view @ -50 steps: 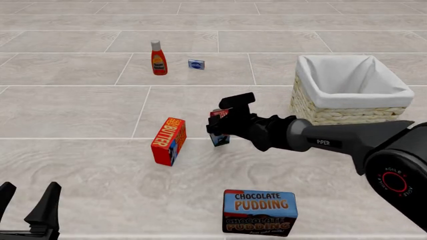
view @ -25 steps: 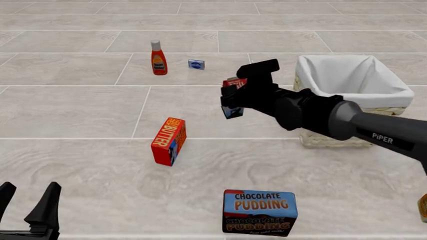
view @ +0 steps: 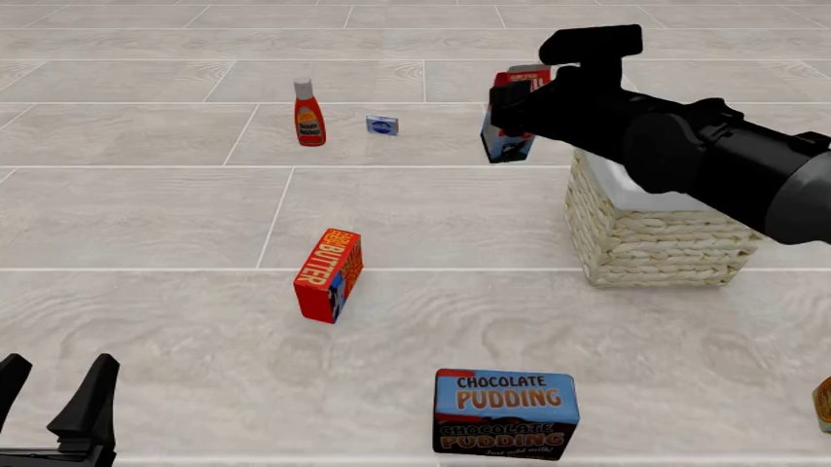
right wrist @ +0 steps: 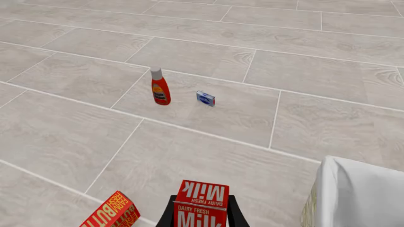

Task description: Pick the milk and place it in the basket.

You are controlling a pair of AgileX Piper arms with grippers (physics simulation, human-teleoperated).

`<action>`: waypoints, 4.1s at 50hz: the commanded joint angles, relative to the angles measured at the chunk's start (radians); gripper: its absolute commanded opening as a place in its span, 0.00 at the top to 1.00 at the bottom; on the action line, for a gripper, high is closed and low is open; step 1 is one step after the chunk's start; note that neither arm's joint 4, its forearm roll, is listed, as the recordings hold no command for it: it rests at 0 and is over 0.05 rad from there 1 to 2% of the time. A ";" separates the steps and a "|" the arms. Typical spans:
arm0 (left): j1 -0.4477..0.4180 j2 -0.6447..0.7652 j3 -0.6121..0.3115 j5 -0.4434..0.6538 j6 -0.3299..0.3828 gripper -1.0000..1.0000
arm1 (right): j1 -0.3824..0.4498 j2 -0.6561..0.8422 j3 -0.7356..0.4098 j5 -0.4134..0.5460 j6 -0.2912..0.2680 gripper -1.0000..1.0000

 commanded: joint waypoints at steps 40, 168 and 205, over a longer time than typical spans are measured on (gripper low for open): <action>-0.001 0.001 0.001 -0.003 0.000 0.00 | -0.328 -0.149 -0.024 0.071 0.022 1.00; -0.001 0.004 0.002 -0.005 0.000 0.00 | -0.535 0.297 -0.088 -0.001 -0.046 1.00; -0.001 0.004 0.002 -0.005 0.000 0.00 | -0.520 0.149 -0.017 -0.002 -0.039 0.00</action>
